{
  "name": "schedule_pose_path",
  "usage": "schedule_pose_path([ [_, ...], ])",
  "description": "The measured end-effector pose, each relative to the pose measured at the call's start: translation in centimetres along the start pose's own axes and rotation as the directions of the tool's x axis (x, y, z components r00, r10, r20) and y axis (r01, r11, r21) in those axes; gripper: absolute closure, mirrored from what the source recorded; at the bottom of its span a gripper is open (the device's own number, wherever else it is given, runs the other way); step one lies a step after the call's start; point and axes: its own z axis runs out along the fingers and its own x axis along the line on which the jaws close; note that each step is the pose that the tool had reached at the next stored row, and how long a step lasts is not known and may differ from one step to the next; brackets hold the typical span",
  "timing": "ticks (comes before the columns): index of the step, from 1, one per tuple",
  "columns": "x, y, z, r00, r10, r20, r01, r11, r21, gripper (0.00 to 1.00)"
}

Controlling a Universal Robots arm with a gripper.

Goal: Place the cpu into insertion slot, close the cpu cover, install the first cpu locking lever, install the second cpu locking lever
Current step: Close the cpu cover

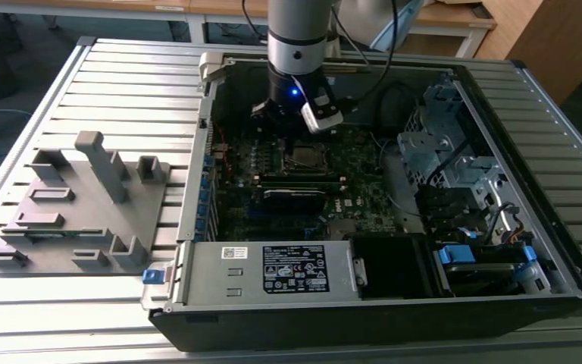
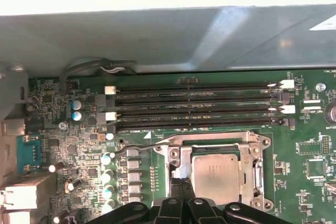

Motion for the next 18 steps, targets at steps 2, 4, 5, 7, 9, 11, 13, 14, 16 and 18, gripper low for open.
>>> schedule_pose_path([
  [2,-0.33,0.02,0.02,1.0000,0.000,0.0001,0.000,1.0000,-0.0001,0.90],
  [4,-0.73,0.04,0.03,1.0000,0.000,0.0001,0.000,1.0000,-0.0001,0.90],
  [5,-0.95,0.05,0.04,1.0000,0.000,0.0001,0.000,1.0000,-0.0001,0.90],
  [7,-1.43,0.08,0.06,1.0000,0.000,0.0001,0.000,1.0000,-0.0001,0.90],
  [9,-1.93,0.11,0.08,1.0000,0.000,0.0001,0.000,1.0000,-0.0001,0.90],
  [11,-2.42,0.13,0.09,1.0000,0.000,0.0001,0.000,1.0000,-0.0001,0.90],
  [13,-2.75,0.15,0.10,1.0000,0.000,0.0001,0.000,1.0000,-0.0001,0.90],
  [14,-2.79,0.15,0.10,1.0000,0.000,0.0001,0.000,1.0000,-0.0001,0.90],
  [16,-2.79,0.15,0.10,1.0000,0.000,0.0001,0.000,1.0000,-0.0001,0.90],
  [18,-2.80,0.16,-0.01,1.0000,0.000,0.0000,0.000,1.0000,-0.0003,0.90],
])
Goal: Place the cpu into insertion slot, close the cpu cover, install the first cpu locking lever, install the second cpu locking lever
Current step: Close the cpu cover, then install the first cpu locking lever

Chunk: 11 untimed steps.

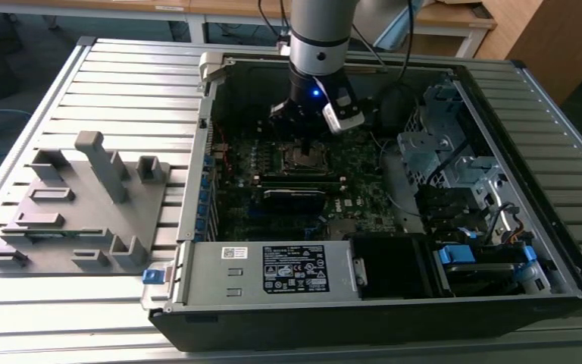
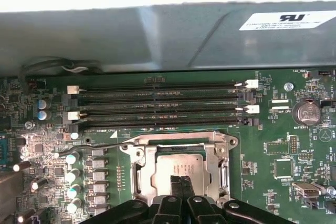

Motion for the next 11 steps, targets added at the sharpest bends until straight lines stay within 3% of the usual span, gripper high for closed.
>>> schedule_pose_path([
  [11,-0.01,0.00,-0.31,1.0000,0.000,-0.0001,0.000,1.0000,-0.0039,0.90],
])
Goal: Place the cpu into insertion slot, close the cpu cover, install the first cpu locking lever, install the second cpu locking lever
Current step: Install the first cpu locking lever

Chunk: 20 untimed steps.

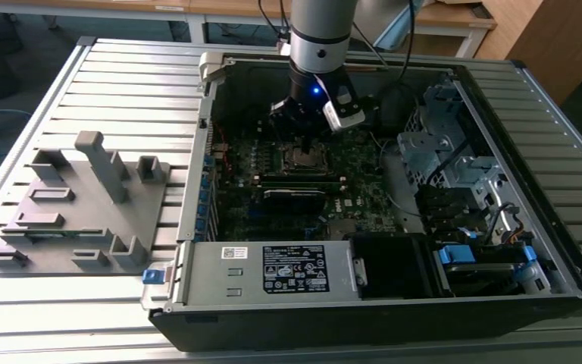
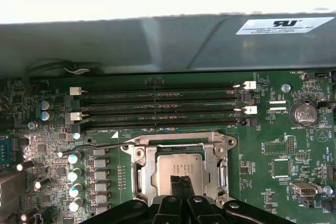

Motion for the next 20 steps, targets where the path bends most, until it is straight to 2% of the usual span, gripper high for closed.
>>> schedule_pose_path([
  [4,0.00,0.00,-0.21,1.0000,0.000,0.0000,0.000,1.0000,0.0001,0.90],
  [15,-0.03,0.00,-1.32,1.0000,0.000,-0.0001,0.000,1.0000,0.0002,0.90],
  [20,-0.03,0.01,-1.40,1.0000,0.000,0.0001,0.000,1.0000,-0.0002,0.90],
])
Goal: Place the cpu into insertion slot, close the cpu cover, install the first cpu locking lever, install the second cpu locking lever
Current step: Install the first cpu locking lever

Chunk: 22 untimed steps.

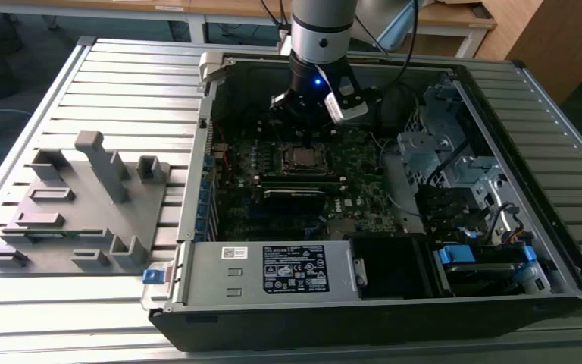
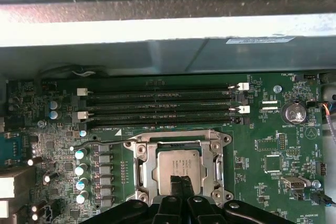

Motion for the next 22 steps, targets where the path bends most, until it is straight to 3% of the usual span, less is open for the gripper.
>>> schedule_pose_path([
  [6,0.13,-0.01,-0.01,1.0000,0.000,-0.0002,0.000,1.0000,0.0002,0.90],
  [12,1.03,-0.06,0.02,1.0000,0.000,-0.0001,0.000,1.0000,0.0001,0.90],
  [22,3.48,-0.20,0.09,1.0000,0.000,-0.0001,0.000,1.0000,0.0002,0.90],
])
